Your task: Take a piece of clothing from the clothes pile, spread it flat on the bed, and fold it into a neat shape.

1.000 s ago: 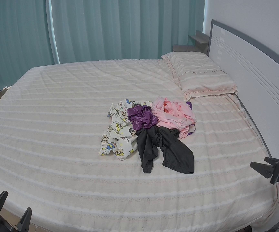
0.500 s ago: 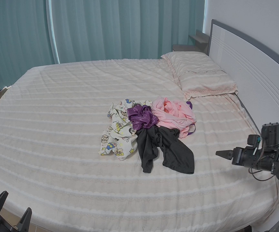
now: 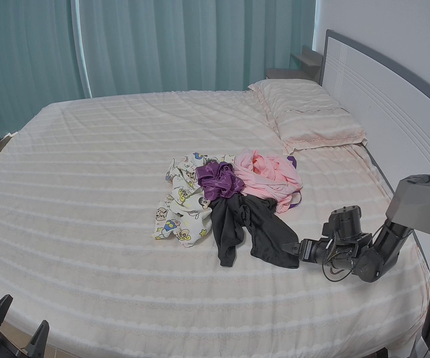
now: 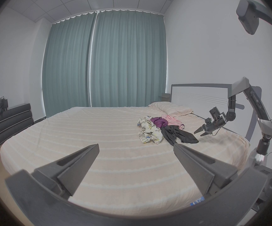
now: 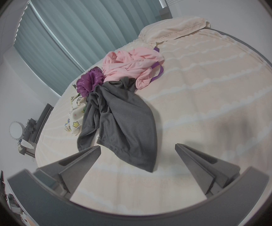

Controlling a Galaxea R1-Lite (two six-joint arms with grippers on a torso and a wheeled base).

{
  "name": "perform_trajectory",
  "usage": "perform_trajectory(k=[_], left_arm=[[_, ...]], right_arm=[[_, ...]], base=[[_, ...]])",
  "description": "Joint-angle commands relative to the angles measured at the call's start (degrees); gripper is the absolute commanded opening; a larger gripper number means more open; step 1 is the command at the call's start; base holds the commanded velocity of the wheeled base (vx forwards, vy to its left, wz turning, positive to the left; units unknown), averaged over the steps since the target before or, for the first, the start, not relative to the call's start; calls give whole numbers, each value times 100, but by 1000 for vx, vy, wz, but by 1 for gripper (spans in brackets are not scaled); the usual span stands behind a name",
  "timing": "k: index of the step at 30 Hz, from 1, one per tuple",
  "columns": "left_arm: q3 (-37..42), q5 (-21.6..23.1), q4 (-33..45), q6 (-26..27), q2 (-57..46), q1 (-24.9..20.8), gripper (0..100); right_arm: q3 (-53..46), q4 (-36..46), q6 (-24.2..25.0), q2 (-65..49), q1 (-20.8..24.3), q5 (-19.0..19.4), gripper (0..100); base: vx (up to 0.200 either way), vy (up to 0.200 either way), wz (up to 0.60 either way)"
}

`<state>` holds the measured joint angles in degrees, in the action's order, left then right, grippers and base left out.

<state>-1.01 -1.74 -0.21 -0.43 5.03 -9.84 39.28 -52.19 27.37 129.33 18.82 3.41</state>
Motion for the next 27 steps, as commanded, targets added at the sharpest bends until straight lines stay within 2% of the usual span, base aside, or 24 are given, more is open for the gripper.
perform_trajectory(k=[1, 10, 15, 27], left_arm=[[101, -1, 3, -1, -2, -1, 100], [101, -1, -6, -1, -2, -1, 100], [101, -1, -6, -1, -2, -1, 100], [101, -1, -6, -1, -2, -1, 100]], right_arm=[[476, -2, 5, 708, 280, -192, 100], [1038, 148, -3, 866, 368, -253, 100], [1258, 385, -3, 875, 535, -420, 100], [1715, 719, -56, 980, 675, -429, 100]], base=[[0, 0, 0], [0, 0, 0], [0, 0, 0], [0, 0, 0]])
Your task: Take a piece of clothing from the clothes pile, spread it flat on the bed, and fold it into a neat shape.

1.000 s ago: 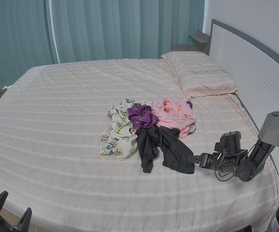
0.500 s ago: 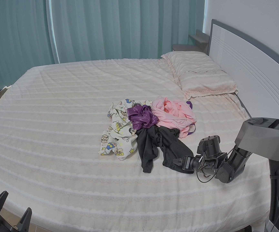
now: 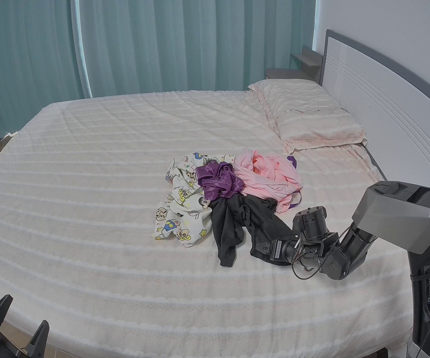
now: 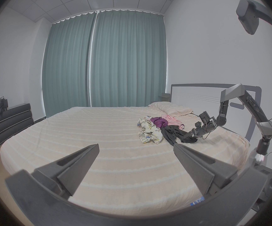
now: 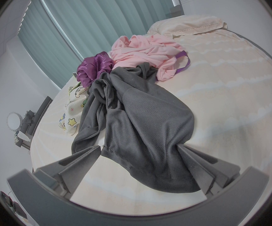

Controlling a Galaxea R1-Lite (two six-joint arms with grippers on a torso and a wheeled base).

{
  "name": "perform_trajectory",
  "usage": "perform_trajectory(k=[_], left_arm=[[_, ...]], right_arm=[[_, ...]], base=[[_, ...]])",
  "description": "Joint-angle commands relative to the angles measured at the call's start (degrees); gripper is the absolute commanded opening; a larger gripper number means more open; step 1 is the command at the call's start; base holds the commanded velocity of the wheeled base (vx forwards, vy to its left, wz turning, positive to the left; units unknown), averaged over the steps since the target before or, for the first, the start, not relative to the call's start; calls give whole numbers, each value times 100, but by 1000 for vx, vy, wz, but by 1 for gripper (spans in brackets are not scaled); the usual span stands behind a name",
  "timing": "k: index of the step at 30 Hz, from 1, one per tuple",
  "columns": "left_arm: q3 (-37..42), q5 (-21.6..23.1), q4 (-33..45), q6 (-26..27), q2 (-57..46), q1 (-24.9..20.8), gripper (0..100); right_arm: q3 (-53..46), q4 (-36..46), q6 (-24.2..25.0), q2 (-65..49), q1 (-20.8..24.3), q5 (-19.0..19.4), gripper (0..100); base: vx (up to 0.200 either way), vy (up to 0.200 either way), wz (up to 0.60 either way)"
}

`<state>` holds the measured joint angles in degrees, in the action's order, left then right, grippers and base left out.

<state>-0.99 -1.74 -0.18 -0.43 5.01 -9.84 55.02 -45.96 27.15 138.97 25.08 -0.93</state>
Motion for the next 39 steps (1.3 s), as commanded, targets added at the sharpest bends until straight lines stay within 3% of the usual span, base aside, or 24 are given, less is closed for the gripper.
perform_trajectory(k=[1, 13, 18, 21, 26, 28, 34, 36, 39], left_arm=[[99, -1, -8, -1, 0, -1, 100], [99, -1, 1, -1, 0, -1, 100], [99, -1, -8, -1, 0, -1, 100], [99, -1, -8, -1, 0, -1, 100], [99, -1, -8, 16, 0, -1, 100], [99, 7, -8, 16, 0, -1, 100], [99, 16, -8, 51, -9, -1, 100], [99, 60, -8, 104, -9, -9, 100], [99, 139, -17, 113, 141, -18, 100]], right_arm=[[159, 175, -43, 25, 59, -4, 0], [18, 307, 89, -186, 85, 14, 0], [-949, 175, 660, -1030, -38, 558, 0], [-1942, -449, 941, -1689, -143, 963, 0], [-3076, -1513, 994, -1935, -205, 980, 0], [-3770, -2453, 1003, -1900, -231, 989, 0], [-4790, -3938, 1021, -1628, -345, 1139, 0], [-5124, -4369, 1152, -1584, -337, 1288, 0], [-5308, -4378, 1258, -1645, -337, 1455, 0]], base=[[0, 0, 0], [0, 0, 0], [0, 0, 0], [0, 0, 0], [0, 0, 0], [0, 0, 0], [0, 0, 0], [0, 0, 0], [0, 0, 0]])
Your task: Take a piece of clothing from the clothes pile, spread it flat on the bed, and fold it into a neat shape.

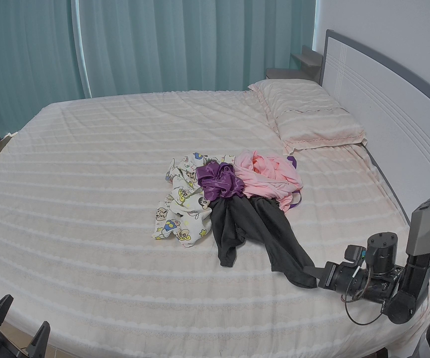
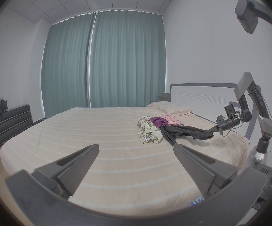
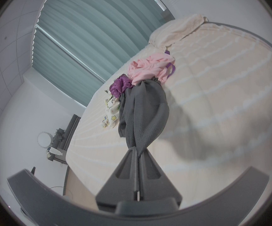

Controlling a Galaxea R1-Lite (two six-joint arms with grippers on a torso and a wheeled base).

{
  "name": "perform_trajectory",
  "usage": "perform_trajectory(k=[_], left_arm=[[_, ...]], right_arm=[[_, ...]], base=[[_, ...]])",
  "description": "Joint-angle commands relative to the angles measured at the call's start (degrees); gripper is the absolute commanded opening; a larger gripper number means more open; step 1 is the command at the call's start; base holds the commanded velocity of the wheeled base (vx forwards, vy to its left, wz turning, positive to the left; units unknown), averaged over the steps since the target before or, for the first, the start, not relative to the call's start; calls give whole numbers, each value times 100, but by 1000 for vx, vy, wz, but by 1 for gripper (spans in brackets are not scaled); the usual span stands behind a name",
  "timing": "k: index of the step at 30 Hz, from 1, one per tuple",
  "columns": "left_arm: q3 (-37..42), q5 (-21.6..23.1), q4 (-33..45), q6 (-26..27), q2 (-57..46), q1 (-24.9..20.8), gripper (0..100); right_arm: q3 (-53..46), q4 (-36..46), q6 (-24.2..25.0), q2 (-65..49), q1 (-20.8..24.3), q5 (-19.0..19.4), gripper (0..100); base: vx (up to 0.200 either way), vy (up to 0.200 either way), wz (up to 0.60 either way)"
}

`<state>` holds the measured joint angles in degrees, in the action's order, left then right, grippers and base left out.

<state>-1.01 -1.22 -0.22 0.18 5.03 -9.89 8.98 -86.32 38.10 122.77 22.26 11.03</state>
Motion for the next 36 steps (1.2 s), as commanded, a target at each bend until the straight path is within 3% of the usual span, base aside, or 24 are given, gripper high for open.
perform_trajectory(k=[1, 5, 14, 23, 26, 27, 29, 34, 36], left_arm=[[101, 96, -13, 61, 191, -13, 100], [101, 280, -40, 412, -2, -40, 100], [101, 412, -57, 430, -11, -13, 100], [101, 359, -57, 316, -11, -5, 100], [-1683, 350, -356, -924, 920, -5, 100], [-1929, 403, -312, -1319, 1316, -13, 100], [-2052, 553, -321, -1354, 1650, -31, 100], [-1498, 1361, -268, -906, 2564, -136, 100], [-1349, 1308, -330, -748, 3162, -136, 100]], right_arm=[[-731, -341, 163, -43, -64, 277, 0], [-863, -350, 207, -60, -152, 426, 0], [-890, -350, 233, -315, -468, 646, 0], [-890, -341, 242, -368, -442, 725, 0], [-872, -341, 242, -324, -451, 725, 0], [-846, -341, 242, -315, -459, 725, 0], [-846, -341, 242, -306, -433, 716, 0], [-863, -350, 242, -227, -363, 716, 0], [-846, -350, 242, -227, -389, 725, 0]], base=[[0, 0, 0], [0, 0, 0], [0, 0, 0], [0, 0, 0], [0, 0, 0], [0, 0, 0], [0, 0, 0], [0, 0, 0], [0, 0, 0]])
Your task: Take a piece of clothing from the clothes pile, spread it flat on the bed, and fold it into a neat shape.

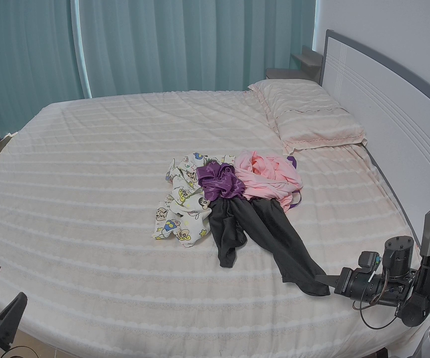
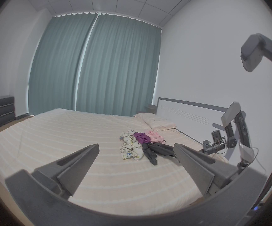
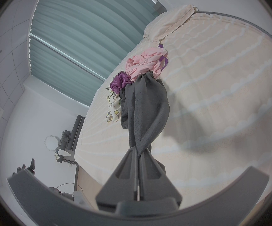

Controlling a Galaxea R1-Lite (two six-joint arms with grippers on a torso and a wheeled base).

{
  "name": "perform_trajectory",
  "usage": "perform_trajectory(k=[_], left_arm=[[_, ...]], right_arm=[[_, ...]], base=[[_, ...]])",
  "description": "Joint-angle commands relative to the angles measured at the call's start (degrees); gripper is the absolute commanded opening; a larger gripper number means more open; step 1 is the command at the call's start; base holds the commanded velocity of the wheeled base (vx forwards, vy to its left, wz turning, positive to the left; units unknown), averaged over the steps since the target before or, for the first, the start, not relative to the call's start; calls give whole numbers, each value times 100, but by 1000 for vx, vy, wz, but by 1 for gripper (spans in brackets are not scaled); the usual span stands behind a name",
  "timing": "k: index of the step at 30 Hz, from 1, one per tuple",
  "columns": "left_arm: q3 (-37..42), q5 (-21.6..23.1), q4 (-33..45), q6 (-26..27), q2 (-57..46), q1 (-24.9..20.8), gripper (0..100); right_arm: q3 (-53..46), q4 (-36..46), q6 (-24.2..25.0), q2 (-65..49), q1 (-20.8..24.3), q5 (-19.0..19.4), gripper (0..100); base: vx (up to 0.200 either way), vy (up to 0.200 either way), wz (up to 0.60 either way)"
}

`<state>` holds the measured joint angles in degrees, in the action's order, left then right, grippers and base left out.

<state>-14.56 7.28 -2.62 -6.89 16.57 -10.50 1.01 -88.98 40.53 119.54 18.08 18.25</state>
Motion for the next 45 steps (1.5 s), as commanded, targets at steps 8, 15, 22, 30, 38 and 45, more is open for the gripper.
perform_trajectory(k=[8, 15, 22, 30, 38, 45], left_arm=[[32, 441, -1408, -67, 4276, -559, 100], [-30, 432, -1874, -797, 5770, -1297, 100], [-223, 397, -2963, -1245, 6816, -1429, 100], [-900, -447, -4212, -1561, 8952, -1904, 100], [-1963, -1334, -5319, -2080, 10727, -2413, 100], [-2746, -1378, -5433, -2062, 11342, -2352, 100]], right_arm=[[-22, -85, -10, 87, -59, 21, 0], [-22, -76, -10, 96, -138, 30, 0], [-66, -76, -19, 87, -129, 21, 0], [-92, -76, -10, 96, -199, 21, 0], [-92, -76, -10, 78, -217, 12, 0], [-92, -85, -19, 52, -217, 12, 0]], base=[[0, 0, 0], [0, 0, 0], [0, 0, 0], [0, 0, 0], [0, 0, 0], [0, 0, 0]])
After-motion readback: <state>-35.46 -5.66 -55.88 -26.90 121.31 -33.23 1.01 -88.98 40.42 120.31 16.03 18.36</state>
